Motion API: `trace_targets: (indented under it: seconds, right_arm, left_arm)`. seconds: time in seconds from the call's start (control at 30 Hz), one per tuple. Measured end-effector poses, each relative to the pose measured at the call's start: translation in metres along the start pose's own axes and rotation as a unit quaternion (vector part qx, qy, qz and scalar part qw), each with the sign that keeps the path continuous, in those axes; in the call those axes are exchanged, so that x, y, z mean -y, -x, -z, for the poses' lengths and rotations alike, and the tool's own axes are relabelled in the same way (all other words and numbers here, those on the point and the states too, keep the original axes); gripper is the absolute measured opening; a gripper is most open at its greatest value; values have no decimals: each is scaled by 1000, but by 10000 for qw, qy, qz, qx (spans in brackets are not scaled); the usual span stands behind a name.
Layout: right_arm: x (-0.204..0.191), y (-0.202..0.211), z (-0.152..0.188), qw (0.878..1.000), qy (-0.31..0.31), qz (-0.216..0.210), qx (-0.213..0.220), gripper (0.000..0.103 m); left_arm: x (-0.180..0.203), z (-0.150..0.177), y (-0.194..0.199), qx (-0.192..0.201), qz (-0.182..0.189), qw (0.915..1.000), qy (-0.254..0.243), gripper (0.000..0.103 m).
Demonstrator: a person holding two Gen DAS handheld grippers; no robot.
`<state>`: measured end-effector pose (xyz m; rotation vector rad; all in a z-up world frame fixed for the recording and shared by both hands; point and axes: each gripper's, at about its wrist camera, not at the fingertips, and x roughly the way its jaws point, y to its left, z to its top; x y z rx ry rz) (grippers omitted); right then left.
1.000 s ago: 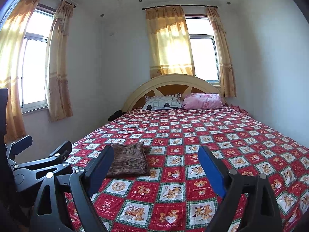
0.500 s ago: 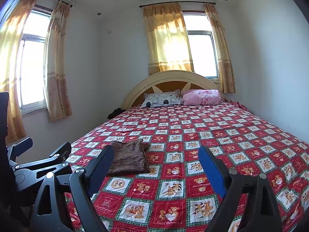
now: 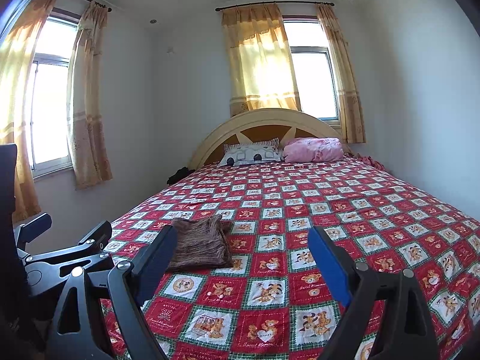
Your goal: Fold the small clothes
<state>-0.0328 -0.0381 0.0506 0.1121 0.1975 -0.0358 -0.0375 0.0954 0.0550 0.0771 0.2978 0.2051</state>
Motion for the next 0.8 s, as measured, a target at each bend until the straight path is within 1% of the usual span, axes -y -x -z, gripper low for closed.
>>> trace_targets:
  seconds: [0.43,0.63,0.8]
  right_arm:
    - [0,-1,2,10000,-4,13,-31,89]
    - [1,-2,4,10000,16,-6,-71,89]
    - [4,-3,4,10000,-40,42,-76,89]
  left_arm:
    - [-5,0,-6,-83,2,10000,16,103]
    - [-9,0,-10,-201,170,9996,128,103]
    - [-11,1,-18,-320,178,9993,121,103]
